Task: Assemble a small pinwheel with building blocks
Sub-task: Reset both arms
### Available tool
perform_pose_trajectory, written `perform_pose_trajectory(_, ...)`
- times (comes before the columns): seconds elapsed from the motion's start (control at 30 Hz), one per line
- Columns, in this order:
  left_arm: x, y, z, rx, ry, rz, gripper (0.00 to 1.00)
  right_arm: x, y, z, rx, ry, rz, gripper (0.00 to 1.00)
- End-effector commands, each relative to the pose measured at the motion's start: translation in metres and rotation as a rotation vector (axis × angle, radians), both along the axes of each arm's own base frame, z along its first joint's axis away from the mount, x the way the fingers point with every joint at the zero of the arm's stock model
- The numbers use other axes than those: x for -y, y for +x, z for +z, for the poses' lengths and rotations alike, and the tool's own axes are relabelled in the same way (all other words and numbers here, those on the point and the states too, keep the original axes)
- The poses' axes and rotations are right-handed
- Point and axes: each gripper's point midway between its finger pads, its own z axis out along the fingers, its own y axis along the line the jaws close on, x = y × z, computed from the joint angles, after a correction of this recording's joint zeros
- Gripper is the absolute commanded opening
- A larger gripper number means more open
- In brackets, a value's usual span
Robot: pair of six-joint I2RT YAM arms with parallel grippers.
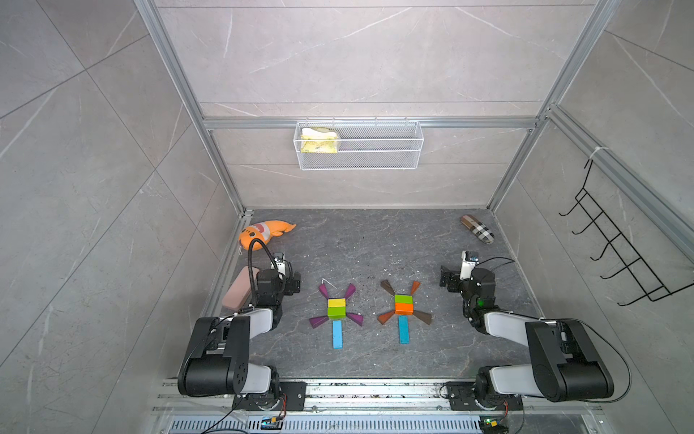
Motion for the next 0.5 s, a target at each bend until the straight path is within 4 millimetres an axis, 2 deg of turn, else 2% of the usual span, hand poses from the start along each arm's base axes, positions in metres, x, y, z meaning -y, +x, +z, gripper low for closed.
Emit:
perform_pose_trajectory(0.0,0.013,-0.001,0.028,0.156,-0.037,-0.081,1.00,-0.004,0.011,0.002,0.023,-0.008,0.029,1.00)
perform_pose_trajectory(0.2,0.007,0.000,0.026,0.162,-0.062,-0.065,1.00,-0.007,0.014,-0.003,0.010,-0.016,0.045,1.00)
perform_pose_trajectory(0.3,0.000,0.001,0.018,0.175,-0.058,-0.023,1.00,-0.025,0.011,-0.005,0.049,-0.023,0.144,1.00)
perform_pose_trajectory(0.37,-0.011,0.004,0.015,0.195,-0.057,0.043,1.00,-0.019,0.011,-0.006,0.035,-0.027,0.112,1.00)
perform_pose_trajectory(0.47,-0.010,0.009,0.014,0.152,-0.057,0.041,1.00,-0.018,0.011,-0.007,0.030,-0.030,0.104,1.00)
